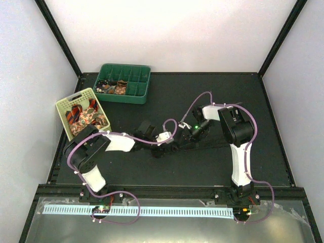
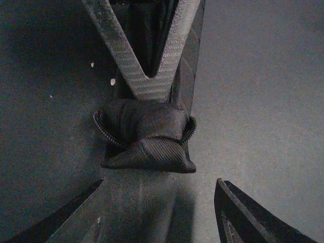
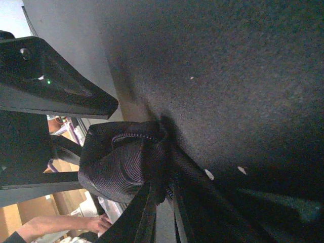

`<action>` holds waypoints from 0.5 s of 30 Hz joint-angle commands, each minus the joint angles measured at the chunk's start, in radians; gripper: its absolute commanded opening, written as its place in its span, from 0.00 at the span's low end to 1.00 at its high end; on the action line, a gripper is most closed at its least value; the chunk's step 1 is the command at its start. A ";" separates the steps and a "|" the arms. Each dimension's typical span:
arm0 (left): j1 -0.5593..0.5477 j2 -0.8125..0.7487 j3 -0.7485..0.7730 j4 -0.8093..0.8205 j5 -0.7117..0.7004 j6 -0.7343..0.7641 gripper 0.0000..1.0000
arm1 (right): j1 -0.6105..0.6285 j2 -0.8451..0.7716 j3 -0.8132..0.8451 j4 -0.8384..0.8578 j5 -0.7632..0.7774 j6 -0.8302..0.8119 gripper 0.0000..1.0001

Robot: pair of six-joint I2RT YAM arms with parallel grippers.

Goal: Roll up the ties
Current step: Roll the tie at the center of the board.

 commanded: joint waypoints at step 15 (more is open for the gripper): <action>-0.062 0.059 0.089 0.131 0.021 -0.036 0.33 | 0.008 0.045 -0.023 0.061 0.157 -0.013 0.11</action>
